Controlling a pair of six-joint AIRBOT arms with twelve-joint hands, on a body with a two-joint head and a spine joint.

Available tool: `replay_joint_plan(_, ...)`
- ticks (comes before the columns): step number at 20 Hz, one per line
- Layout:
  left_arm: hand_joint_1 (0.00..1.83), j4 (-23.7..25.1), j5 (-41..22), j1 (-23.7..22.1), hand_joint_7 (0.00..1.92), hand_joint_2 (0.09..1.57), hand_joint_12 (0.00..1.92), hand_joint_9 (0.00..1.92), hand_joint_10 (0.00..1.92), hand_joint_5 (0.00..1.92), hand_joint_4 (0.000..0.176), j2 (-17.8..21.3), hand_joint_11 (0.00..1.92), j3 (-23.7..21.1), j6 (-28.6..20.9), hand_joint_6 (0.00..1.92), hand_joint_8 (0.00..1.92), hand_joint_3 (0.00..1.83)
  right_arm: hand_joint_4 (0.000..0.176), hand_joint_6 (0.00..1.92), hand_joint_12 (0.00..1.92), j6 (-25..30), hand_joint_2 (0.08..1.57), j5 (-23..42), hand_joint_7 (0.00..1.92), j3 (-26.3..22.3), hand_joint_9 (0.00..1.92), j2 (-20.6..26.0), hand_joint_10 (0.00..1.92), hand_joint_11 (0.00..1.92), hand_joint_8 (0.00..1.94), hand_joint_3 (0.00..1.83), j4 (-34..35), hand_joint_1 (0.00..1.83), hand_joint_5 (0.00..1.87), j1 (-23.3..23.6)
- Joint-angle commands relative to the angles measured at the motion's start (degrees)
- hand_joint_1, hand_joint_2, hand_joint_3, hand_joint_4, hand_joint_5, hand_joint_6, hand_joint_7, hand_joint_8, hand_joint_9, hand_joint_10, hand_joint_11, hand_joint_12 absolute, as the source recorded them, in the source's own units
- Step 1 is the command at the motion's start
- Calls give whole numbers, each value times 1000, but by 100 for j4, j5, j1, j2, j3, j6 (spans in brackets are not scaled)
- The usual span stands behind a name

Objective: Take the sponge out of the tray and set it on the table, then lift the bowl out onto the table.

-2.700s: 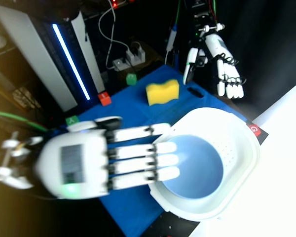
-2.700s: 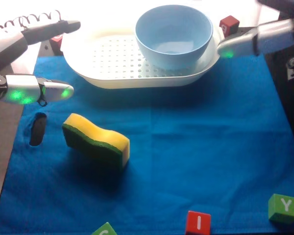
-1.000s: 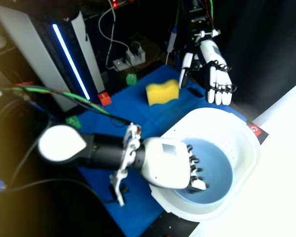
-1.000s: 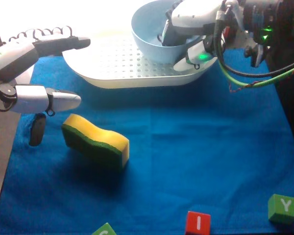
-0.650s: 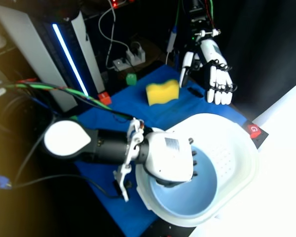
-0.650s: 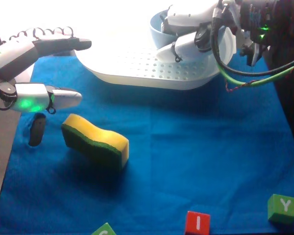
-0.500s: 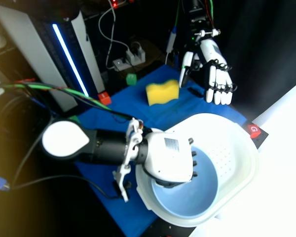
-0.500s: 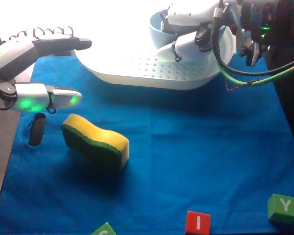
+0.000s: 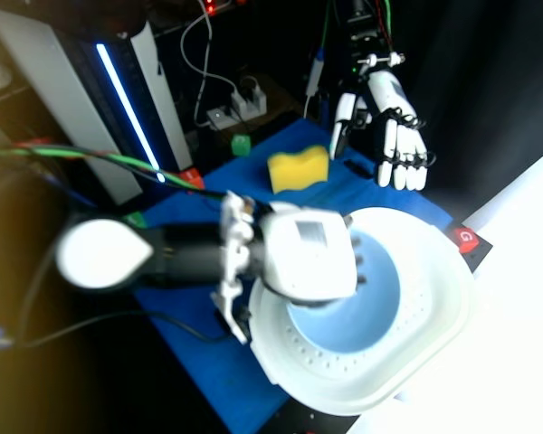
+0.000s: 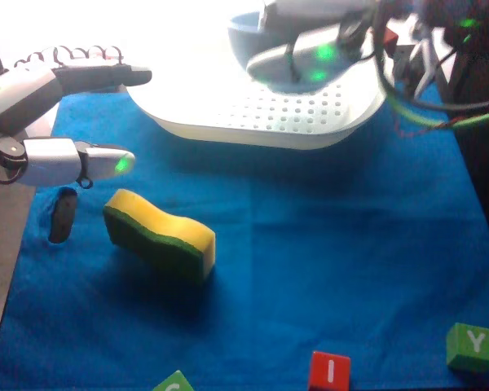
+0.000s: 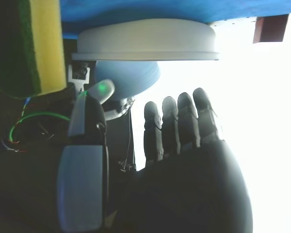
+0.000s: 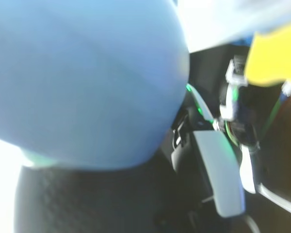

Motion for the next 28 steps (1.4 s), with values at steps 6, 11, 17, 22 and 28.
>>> replay_joint_plan(6,882,-340,-1089,184,332,1086,350,217,5,420,39,138,0,-185,-46,3,4,0,172,1921,1921,-517,1504,1015,1570,-1142,1678,955,1921,1637,1941,9,528,166,947,100)
replay_joint_plan(11,838,-517,-1292,379,378,1064,523,276,8,427,47,242,0,-298,-45,0,5,0,60,1846,1921,-866,1470,1486,1380,-2404,1563,1860,1921,1544,1900,0,338,700,428,-54)
replay_joint_plan(17,853,-618,-1362,494,365,1058,530,262,0,423,102,248,0,-337,-44,2,1,0,0,1906,1921,-871,1519,1785,1342,-2800,1573,1936,1921,1622,1933,9,424,670,480,-962)
replay_joint_plan(22,840,-619,-1368,494,382,1046,601,286,3,439,54,250,0,-359,-44,3,2,0,0,1921,1921,-222,1567,1773,1514,-2353,1664,1492,1921,1710,1941,12,456,527,916,-1659)
replay_joint_plan(28,858,-619,-1364,495,364,1061,447,246,3,437,67,248,0,-362,-44,0,2,1,0,1370,1921,157,1472,1722,1175,-2101,1253,1351,1764,1278,1582,0,205,376,889,-1768)
